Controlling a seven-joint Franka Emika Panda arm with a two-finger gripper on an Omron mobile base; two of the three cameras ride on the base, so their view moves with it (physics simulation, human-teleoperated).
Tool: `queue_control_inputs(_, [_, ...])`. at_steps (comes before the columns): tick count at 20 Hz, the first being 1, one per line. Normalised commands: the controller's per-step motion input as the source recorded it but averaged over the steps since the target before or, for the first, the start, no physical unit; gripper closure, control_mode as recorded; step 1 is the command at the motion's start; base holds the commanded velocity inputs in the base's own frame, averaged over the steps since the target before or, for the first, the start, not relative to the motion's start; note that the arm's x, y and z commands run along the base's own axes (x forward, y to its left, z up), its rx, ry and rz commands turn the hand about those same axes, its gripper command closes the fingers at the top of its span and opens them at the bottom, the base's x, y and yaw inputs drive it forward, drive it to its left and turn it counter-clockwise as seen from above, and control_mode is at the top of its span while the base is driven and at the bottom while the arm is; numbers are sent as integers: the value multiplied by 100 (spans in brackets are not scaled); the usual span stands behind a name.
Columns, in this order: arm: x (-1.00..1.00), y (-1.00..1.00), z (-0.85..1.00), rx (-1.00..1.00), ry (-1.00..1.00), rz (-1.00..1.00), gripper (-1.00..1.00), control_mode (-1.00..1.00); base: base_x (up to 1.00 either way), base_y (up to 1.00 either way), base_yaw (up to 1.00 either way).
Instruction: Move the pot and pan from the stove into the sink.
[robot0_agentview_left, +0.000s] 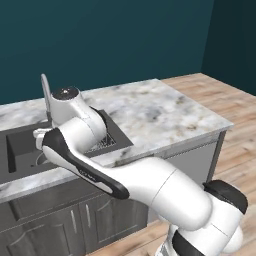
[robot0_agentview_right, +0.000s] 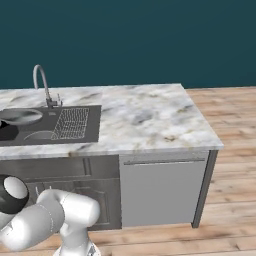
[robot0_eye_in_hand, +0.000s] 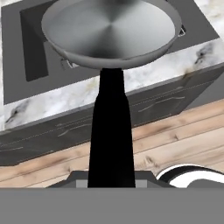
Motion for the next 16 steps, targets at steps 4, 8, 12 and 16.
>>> queue_control_inputs(4, [7, 4, -2, 0, 0, -13, 100, -100, 0, 0, 0])
queue_control_inputs(8, [1, 1, -1, 0, 0, 0, 100, -100, 0, 0, 0])
queue_control_inputs(12, [2, 12, -22, -2, 4, 0, 100, -100, 0, 0, 0])
queue_control_inputs(16, [11, 27, -29, -4, 5, 0, 100, -100, 0, 0, 0])
